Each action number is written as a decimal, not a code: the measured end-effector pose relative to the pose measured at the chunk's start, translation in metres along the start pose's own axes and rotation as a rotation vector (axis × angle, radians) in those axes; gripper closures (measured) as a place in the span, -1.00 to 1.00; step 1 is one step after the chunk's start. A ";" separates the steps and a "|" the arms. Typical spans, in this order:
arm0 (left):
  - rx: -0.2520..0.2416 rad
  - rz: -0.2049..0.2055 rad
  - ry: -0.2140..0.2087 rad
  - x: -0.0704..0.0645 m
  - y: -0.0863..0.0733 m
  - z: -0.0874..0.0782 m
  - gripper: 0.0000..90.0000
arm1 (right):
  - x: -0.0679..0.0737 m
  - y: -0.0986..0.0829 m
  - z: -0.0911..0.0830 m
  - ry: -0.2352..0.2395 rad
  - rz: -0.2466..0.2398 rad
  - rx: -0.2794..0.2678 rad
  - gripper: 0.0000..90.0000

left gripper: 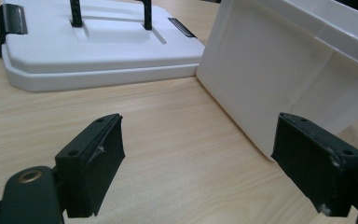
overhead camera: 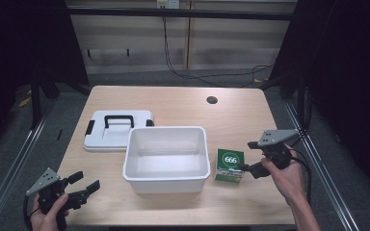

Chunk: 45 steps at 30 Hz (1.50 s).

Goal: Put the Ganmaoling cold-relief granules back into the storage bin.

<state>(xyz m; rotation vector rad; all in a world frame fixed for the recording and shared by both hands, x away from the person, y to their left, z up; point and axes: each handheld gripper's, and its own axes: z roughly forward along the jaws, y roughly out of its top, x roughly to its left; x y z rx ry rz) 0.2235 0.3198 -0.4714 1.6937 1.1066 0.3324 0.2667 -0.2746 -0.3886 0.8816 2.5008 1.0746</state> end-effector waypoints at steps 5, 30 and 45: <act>0.001 -0.001 -0.001 0.000 0.000 0.000 -0.64 | 0.002 0.009 0.005 0.015 -0.029 0.043 -0.70; 0.001 -0.002 0.005 0.000 0.000 0.000 -0.64 | 0.002 0.066 0.011 0.106 -0.177 0.282 -0.66; 0.000 -0.010 0.004 0.001 0.000 -0.001 -0.64 | -0.012 0.074 0.039 0.189 -0.214 0.428 -0.78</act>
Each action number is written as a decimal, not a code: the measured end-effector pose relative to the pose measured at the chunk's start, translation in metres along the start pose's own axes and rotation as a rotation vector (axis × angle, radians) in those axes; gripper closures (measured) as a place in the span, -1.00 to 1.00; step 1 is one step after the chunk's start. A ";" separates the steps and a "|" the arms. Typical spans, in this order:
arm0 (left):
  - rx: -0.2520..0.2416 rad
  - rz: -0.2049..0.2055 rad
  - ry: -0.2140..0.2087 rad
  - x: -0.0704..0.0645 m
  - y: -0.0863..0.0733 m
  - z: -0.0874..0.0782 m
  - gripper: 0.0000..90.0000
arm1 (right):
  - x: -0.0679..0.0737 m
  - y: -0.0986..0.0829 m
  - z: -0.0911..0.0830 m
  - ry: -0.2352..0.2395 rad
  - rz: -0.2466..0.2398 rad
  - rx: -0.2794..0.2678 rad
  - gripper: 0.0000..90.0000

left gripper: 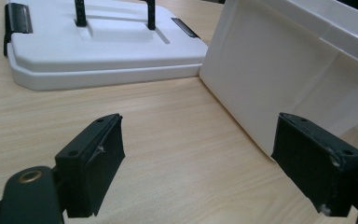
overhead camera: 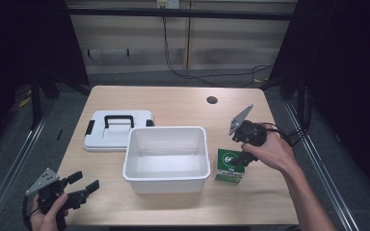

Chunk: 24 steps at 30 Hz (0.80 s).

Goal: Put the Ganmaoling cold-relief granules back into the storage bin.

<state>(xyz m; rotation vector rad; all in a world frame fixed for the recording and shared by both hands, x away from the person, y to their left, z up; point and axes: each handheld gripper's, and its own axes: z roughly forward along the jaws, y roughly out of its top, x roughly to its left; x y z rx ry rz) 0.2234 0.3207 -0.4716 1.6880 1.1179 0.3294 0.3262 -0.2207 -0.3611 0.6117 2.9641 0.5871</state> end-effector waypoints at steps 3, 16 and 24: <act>0.000 0.006 0.000 0.000 0.000 0.000 -0.64 | -0.002 0.001 0.002 0.017 -0.007 0.020 -0.78; 0.001 0.008 -0.002 0.000 0.000 0.000 -0.64 | -0.010 0.004 0.020 0.053 -0.030 0.086 -0.80; 0.004 0.009 -0.004 0.000 0.000 0.000 -0.64 | -0.010 0.007 0.038 0.067 -0.049 0.160 -0.80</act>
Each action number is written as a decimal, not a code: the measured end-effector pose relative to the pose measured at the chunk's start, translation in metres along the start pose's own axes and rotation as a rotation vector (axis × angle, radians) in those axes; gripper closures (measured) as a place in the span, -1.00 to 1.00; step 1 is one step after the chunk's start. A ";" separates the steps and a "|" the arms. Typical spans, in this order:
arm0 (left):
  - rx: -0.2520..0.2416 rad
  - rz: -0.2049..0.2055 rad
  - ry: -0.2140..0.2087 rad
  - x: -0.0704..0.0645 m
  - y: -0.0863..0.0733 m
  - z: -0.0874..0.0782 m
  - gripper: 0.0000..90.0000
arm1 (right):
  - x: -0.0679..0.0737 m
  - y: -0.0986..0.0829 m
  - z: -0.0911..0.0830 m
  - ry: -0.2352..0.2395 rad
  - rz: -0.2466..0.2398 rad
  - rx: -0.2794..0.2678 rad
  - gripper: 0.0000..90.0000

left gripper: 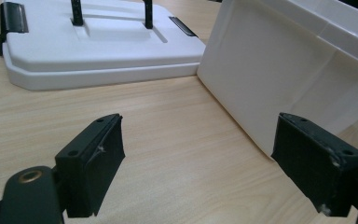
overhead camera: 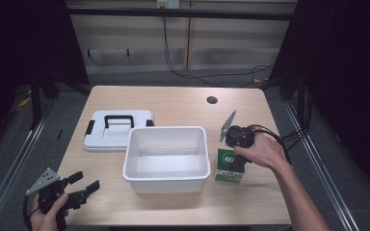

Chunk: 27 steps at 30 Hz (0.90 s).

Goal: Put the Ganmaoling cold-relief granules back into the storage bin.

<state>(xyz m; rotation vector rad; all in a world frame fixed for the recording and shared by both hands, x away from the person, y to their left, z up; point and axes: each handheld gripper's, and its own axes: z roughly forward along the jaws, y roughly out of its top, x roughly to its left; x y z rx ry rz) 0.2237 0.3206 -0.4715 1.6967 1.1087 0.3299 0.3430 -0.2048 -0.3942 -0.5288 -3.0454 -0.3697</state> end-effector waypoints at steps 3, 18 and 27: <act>-0.001 0.000 -0.002 0.000 0.000 0.000 -0.64 | -0.003 -0.002 0.006 -0.002 0.005 0.034 -0.80; 0.006 0.004 0.003 0.001 0.000 0.000 -0.64 | -0.003 0.000 0.032 0.005 -0.054 0.143 -0.74; 0.005 0.003 0.000 0.000 0.000 0.000 -0.64 | -0.002 0.001 0.036 0.001 -0.078 0.160 -0.69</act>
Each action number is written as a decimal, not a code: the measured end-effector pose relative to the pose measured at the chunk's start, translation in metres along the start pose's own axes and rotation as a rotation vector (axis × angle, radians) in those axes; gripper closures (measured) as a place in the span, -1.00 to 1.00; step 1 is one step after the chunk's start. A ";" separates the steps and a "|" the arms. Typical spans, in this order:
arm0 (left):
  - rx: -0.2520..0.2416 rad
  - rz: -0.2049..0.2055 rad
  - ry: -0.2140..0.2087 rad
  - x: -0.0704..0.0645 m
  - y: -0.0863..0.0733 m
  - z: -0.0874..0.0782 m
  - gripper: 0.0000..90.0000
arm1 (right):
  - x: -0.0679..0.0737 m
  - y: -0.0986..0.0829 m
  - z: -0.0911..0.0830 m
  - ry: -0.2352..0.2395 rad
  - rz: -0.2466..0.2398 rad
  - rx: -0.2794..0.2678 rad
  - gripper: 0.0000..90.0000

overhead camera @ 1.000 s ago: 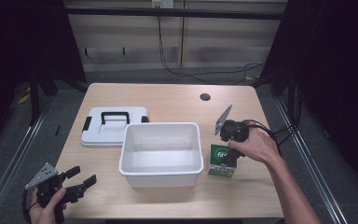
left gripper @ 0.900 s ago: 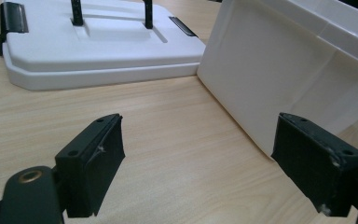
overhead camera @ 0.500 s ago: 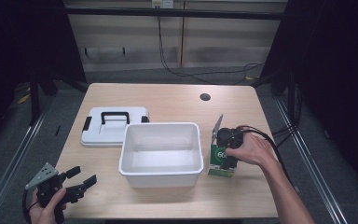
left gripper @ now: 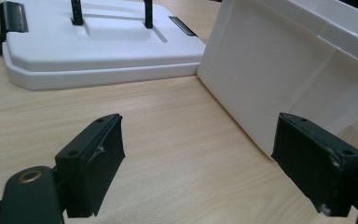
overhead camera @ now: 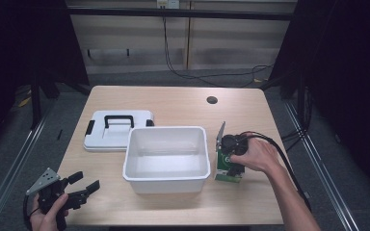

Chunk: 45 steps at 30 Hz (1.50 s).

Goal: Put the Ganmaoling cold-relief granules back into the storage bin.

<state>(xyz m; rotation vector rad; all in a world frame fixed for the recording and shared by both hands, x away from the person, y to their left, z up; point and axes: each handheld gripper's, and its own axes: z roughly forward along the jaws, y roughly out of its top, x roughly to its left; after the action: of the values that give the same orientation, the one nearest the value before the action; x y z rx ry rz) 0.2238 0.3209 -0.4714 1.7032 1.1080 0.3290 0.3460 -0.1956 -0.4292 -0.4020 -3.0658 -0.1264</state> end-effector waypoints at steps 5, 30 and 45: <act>0.000 0.000 0.000 0.000 0.000 0.000 -0.64 | 0.000 0.000 -0.001 0.000 -0.026 -0.002 -0.65; 0.000 -0.005 0.000 0.000 0.000 0.000 -0.64 | 0.004 -0.001 -0.018 -0.004 -0.011 0.020 -0.64; 0.001 0.001 -0.001 0.000 0.000 0.001 -0.64 | 0.006 -0.006 -0.037 -0.004 0.000 0.001 -0.64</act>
<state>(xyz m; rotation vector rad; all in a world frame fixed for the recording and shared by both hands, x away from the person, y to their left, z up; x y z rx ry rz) 0.2241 0.3202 -0.4715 1.7045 1.1073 0.3280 0.3398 -0.2025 -0.3925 -0.4022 -3.0697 -0.1250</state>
